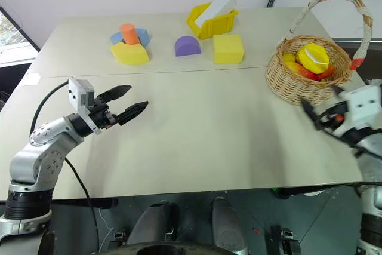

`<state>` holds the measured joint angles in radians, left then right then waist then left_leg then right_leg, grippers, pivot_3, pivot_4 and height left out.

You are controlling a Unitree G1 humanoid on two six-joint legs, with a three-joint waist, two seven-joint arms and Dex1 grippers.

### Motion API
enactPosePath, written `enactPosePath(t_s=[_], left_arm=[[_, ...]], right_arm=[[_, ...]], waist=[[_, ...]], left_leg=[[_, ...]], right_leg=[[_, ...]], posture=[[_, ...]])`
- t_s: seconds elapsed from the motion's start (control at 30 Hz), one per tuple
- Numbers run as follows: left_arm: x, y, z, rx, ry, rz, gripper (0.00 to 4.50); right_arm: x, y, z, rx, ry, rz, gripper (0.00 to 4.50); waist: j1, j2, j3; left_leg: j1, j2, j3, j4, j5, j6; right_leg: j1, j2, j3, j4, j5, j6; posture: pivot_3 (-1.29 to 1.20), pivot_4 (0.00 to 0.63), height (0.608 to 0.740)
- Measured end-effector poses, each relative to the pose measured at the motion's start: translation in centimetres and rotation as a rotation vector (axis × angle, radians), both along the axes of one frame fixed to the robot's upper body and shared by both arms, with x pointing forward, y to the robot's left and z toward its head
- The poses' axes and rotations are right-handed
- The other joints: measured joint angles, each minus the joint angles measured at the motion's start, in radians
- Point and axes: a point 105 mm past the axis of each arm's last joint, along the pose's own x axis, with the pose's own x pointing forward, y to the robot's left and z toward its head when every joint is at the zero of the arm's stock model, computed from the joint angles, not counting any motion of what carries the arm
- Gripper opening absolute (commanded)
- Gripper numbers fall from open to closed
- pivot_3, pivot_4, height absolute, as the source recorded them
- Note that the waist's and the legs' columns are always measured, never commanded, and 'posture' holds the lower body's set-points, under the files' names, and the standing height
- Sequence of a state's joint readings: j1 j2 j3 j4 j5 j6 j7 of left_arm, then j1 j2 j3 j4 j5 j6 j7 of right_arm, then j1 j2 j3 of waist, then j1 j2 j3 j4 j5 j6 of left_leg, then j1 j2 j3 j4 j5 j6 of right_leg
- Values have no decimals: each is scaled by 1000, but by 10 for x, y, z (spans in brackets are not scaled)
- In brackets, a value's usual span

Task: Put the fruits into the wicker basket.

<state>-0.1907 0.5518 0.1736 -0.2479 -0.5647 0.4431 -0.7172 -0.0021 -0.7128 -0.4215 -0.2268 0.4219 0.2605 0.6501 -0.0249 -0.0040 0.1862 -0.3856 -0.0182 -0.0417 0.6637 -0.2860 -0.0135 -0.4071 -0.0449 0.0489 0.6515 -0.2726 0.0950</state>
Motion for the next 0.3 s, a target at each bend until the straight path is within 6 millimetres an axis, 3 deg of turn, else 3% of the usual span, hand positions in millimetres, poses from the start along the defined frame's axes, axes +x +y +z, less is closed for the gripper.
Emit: enactPosePath(t_s=[0.1,0.3], left_arm=[[0,6,-10,23,20,40,4500],[-5,16,-24,37,48,87,4500]], right_arm=[[4,44,1,9,3,176,4091],[18,70,-7,60,31,270,4091]], waist=[[6,0,0],[15,-1,0]], left_leg=[[0,0,-1,0,0,0],[-3,-1,-3,0,0,0]], right_leg=[[0,0,0,0,0,0],[-1,-3,-1,-2,0,0]], posture=[[0,150,740],[0,150,740]])
